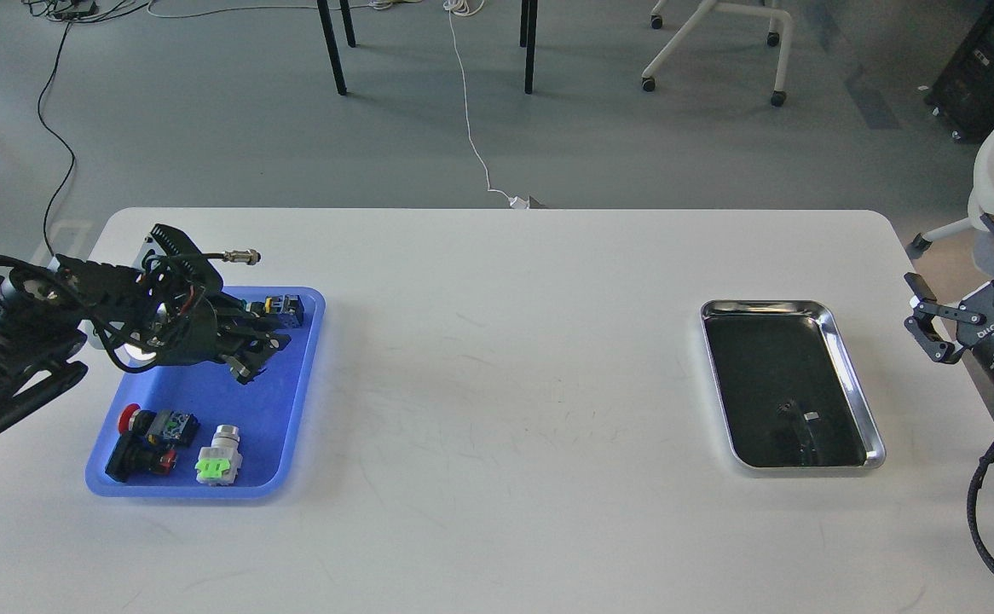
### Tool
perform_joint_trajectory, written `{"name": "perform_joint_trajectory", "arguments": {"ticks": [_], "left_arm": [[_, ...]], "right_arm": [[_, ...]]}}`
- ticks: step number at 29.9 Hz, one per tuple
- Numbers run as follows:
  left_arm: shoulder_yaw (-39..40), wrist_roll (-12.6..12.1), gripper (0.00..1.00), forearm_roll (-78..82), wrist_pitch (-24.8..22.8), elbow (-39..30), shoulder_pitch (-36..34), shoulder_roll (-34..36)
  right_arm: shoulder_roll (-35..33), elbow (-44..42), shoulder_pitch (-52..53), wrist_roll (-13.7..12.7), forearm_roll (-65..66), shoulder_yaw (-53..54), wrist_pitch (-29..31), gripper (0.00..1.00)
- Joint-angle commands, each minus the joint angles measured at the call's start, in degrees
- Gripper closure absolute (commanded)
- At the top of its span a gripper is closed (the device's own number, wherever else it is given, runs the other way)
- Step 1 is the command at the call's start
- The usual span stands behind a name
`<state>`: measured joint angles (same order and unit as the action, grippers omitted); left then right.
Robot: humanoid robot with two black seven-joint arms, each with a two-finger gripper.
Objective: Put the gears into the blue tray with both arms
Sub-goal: 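Carry the black part into the blue tray and release it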
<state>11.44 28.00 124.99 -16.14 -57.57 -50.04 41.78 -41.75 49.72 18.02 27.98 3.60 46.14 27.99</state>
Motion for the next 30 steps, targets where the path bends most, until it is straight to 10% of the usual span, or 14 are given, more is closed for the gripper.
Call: {"name": "perform_joint_trajectory", "arguments": {"ticks": [1, 24, 30], "left_arm": [[0.0, 0.0, 0.87, 0.0, 0.0, 0.0, 0.0, 0.1], [1.1, 0.0, 0.86, 0.0, -0.1, 1.3, 8.2, 5.4], [1.9, 0.0, 0.63, 0.0, 0.0, 2.2, 8.2, 5.0]], "right_arm": [[0.0, 0.0, 0.0, 0.0, 0.0, 0.0, 0.0, 0.02], [0.4, 0.0, 0.0, 0.0, 0.0, 0.2, 0.0, 0.02], [0.4, 0.0, 0.0, 0.0, 0.0, 0.3, 0.0, 0.02]]}}
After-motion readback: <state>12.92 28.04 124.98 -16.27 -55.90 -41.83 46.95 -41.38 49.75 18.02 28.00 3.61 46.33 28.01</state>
